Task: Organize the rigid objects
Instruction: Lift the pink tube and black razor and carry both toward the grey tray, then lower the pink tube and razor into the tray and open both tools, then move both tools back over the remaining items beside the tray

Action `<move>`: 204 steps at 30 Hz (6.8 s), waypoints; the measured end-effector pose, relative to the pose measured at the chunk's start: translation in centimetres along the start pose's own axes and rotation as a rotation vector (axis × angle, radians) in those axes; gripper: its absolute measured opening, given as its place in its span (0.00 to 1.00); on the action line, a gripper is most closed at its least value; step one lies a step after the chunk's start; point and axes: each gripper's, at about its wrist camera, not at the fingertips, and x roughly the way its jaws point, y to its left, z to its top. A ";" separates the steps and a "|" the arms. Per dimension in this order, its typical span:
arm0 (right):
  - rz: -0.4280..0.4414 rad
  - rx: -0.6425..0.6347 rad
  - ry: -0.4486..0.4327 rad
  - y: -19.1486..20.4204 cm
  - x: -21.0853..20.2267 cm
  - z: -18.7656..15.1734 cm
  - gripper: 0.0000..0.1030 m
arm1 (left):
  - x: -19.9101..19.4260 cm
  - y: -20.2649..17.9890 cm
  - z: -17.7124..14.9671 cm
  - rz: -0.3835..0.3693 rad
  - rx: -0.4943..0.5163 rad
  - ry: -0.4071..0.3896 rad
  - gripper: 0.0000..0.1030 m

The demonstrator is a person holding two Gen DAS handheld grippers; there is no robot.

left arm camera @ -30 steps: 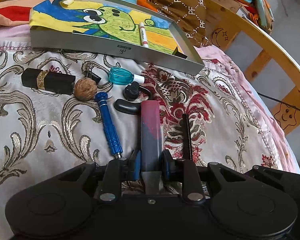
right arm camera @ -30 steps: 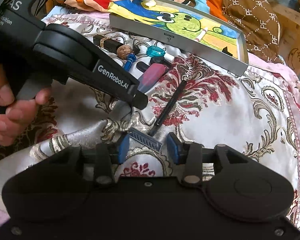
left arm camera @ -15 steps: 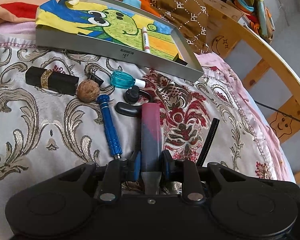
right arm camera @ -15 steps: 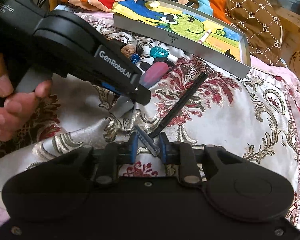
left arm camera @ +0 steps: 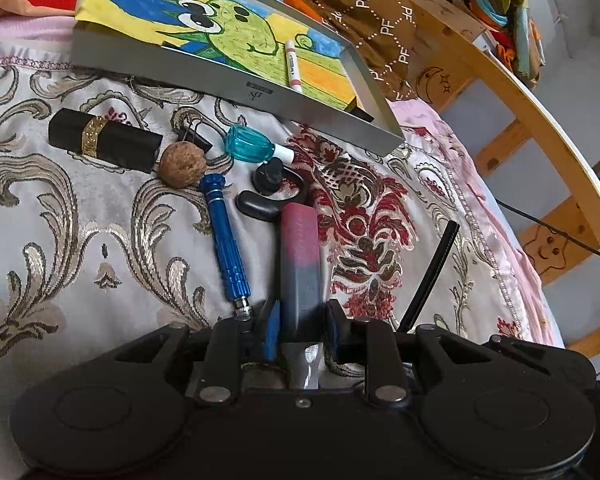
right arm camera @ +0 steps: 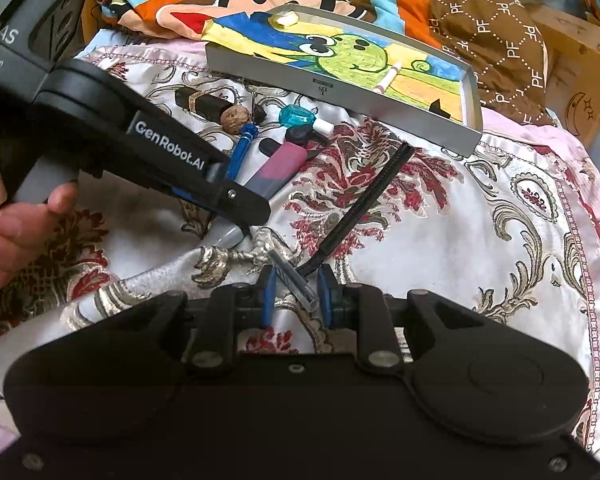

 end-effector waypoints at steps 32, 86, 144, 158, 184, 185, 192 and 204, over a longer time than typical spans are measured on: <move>0.032 0.046 -0.042 -0.7 1.6 1.4 0.15 | 0.7 -0.5 0.3 0.067 0.047 -0.043 0.23; -0.047 0.190 -0.413 -12.2 5.5 10.5 0.13 | -0.2 -1.8 12.7 0.167 -0.061 -0.367 0.23; 0.015 0.256 -0.354 -15.0 9.7 10.6 0.95 | 2.4 -0.9 16.6 0.351 -0.039 -0.406 0.87; 0.023 0.285 -0.441 -14.3 0.1 8.1 1.00 | -5.8 -2.5 8.9 0.330 -0.144 -0.527 0.99; -0.112 0.364 -0.486 -7.6 -12.3 -1.6 1.00 | -12.2 -5.9 -4.4 0.479 0.074 -0.544 0.99; -0.115 0.369 -0.486 -7.3 -12.5 -1.8 1.00 | -12.3 -5.9 -4.6 0.481 0.080 -0.546 0.99; -0.149 0.357 -0.451 -5.8 -12.8 -2.9 1.00 | -13.1 -5.6 -5.4 0.483 0.105 -0.549 0.99; -0.148 0.318 -0.406 -4.7 -11.5 -2.2 1.00 | -13.3 -4.8 -5.5 0.487 0.071 -0.553 0.99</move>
